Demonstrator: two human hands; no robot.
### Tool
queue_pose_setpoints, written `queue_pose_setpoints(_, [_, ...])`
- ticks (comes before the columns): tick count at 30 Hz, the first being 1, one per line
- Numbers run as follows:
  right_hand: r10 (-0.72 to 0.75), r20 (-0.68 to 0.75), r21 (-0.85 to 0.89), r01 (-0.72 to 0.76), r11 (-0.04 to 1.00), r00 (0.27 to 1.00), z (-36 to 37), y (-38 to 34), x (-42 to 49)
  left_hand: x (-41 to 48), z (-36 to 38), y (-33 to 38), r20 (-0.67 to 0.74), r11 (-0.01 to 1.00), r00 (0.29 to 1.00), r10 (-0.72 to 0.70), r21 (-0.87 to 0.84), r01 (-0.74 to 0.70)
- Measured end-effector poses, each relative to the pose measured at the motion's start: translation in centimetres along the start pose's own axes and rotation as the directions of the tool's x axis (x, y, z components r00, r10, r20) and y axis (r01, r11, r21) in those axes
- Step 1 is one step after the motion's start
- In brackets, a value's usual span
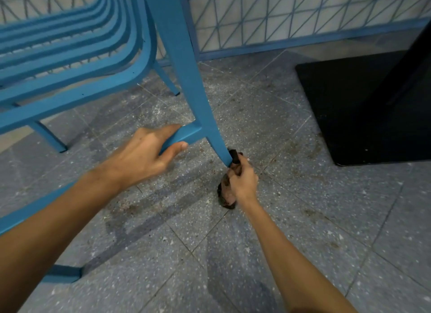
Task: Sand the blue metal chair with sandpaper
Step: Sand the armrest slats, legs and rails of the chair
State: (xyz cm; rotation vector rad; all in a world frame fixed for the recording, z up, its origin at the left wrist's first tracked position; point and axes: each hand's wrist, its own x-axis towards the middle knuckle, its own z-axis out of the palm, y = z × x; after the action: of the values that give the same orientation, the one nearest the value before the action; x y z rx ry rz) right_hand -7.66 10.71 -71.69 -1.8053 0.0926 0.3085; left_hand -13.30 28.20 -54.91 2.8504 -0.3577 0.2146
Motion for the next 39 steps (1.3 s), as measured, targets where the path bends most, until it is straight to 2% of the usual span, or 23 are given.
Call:
queue_pose_setpoints(2, [-0.029,0.031,-0.007,0.030,1.000,0.999,-0.2,0.3,-0.9,-0.8,-0.1,-0.5,0.006,0.999,0.999,0.040,0.005,-0.040])
queue_pose_setpoints(5, [0.021,0.124,0.081,-0.031,0.996,0.992,-0.4,1.6,-2.0,-3.0,-0.5,-1.6,-0.012,0.998,0.999,0.044,0.045,-0.043])
queue_pose_setpoints(8, [0.049,0.207,0.050,-0.061,0.997,0.977,-0.1,2.7,-2.5,-6.3,-1.7,-3.1,-0.050,0.993,0.998,0.031,0.115,-0.025])
queue_pose_setpoints(10, [0.045,0.215,0.058,-0.059,0.997,0.976,-0.1,2.8,-2.3,-8.1,-2.5,-4.2,-0.025,0.990,0.999,0.037,0.133,-0.034])
queue_pose_setpoints(16, [-0.008,0.301,0.112,-0.027,0.993,0.954,-0.3,-3.8,-0.8,-10.3,-3.9,-7.4,0.006,0.984,1.000,-0.011,0.175,0.010])
queue_pose_setpoints(20, [-0.146,0.476,0.152,0.083,0.985,0.867,0.6,-11.8,-1.3,-10.4,-4.0,-8.5,0.020,0.977,1.000,-0.008,0.211,0.004])
queue_pose_setpoints(23, [-0.259,0.542,0.230,0.156,0.961,0.800,1.6,-16.8,-1.7,-10.3,-4.1,-8.6,0.041,0.969,0.999,0.020,0.247,-0.029])
queue_pose_setpoints(27, [-0.397,0.503,0.428,0.179,0.886,0.768,2.4,-19.7,-2.7,-10.5,-3.9,-8.7,0.070,0.956,0.998,0.009,0.292,-0.029])
queue_pose_setpoints(30, [-0.600,0.407,0.611,0.283,0.739,0.688,3.0,-20.2,-5.3,-10.5,-3.9,-8.6,0.056,0.942,0.998,-0.034,0.334,0.014])
queue_pose_setpoints(33, [-0.701,0.421,0.611,0.391,0.688,0.575,4.5,-18.5,-8.1,-10.1,-4.0,-7.9,0.047,0.913,0.997,-0.056,0.407,0.032])
queue_pose_setpoints(34, [-0.708,0.420,0.585,0.427,0.689,0.567,5.2,-17.2,-8.6,-10.2,-4.0,-7.5,0.041,0.905,0.997,-0.064,0.425,0.040])
queue_pose_setpoints(36, [-0.685,0.422,0.520,0.460,0.720,0.594,6.2,-14.2,-8.5,-10.3,-3.9,-6.5,0.011,0.893,0.992,-0.124,0.438,0.107])
queue_pose_setpoints(39, [-0.523,0.473,0.402,0.354,0.844,0.709,6.4,-9.5,-7.5,-10.4,-3.2,-5.0,-0.040,0.875,0.958,-0.283,0.399,0.275])
